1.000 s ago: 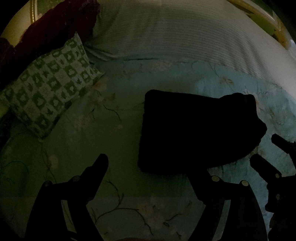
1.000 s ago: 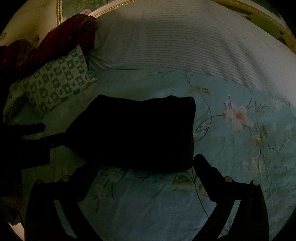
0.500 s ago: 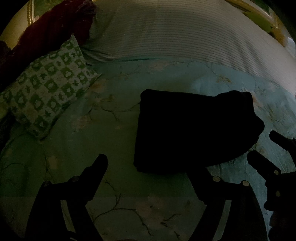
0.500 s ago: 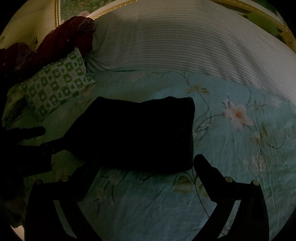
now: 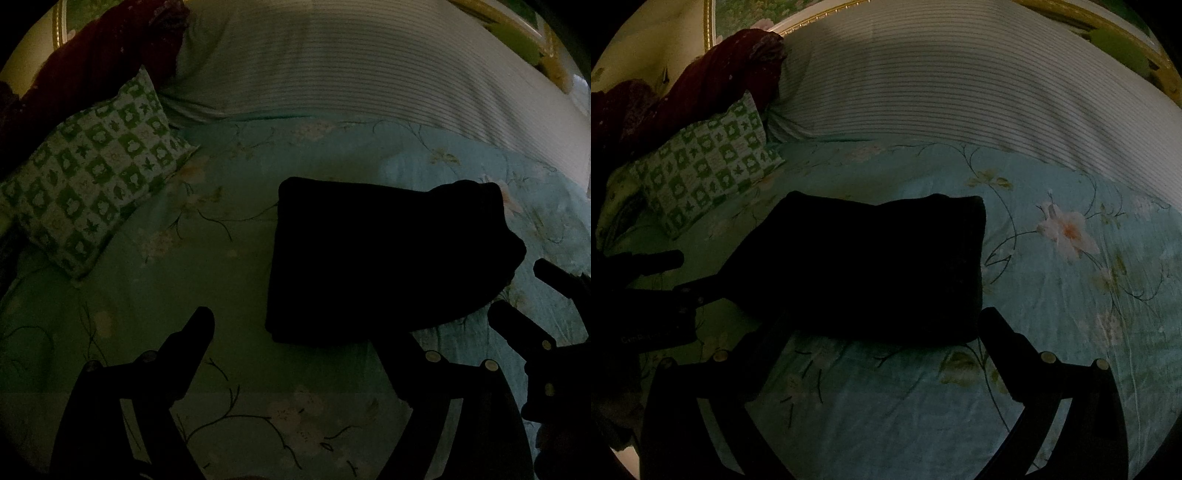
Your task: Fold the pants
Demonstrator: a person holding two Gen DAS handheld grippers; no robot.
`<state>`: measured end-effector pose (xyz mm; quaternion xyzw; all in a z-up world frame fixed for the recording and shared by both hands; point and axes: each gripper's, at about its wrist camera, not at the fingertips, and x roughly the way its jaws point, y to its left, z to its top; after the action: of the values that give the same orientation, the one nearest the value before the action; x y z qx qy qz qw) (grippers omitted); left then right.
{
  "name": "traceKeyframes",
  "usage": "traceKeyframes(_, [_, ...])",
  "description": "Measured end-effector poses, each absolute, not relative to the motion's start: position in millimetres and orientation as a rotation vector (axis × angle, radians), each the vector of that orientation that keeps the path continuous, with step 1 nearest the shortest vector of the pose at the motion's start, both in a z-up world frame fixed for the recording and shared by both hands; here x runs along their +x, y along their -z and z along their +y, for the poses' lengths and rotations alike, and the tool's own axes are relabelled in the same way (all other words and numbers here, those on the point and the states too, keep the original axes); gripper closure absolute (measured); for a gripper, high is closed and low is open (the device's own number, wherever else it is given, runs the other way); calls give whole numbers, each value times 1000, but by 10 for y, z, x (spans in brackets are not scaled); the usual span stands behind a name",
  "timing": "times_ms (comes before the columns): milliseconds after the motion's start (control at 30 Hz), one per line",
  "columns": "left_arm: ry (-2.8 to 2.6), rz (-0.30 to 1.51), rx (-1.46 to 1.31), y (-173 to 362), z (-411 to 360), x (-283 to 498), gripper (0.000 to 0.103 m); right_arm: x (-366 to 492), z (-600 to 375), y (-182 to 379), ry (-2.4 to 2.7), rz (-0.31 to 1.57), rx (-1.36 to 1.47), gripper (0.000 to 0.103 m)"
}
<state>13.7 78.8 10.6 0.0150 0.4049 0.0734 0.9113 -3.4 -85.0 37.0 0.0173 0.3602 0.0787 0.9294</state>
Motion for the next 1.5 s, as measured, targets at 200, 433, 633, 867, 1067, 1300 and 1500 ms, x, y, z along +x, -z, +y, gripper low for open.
traceKeyframes(200, [-146,839,30,-111,787,143,17,-34,-839,-370,-163,742,27,2])
traceKeyframes(433, [-146,840,28,-114,786,132,17,3,-846,-373,-167,745,22,2])
traceKeyframes(633, [-147,838,26,-127,791,127,16,12,-845,-385,-166,739,23,2])
traceKeyframes(867, [-148,841,23,-136,785,141,16,29,-850,-401,-168,732,22,2])
traceKeyframes(1067, [-147,843,22,-145,796,150,16,31,-849,-412,-168,731,21,2])
traceKeyframes(1300, [-149,844,21,-149,805,144,16,42,-843,-425,-166,733,18,2])
traceKeyframes(1500, [-148,850,14,-152,832,159,16,57,-840,-432,-166,734,15,2])
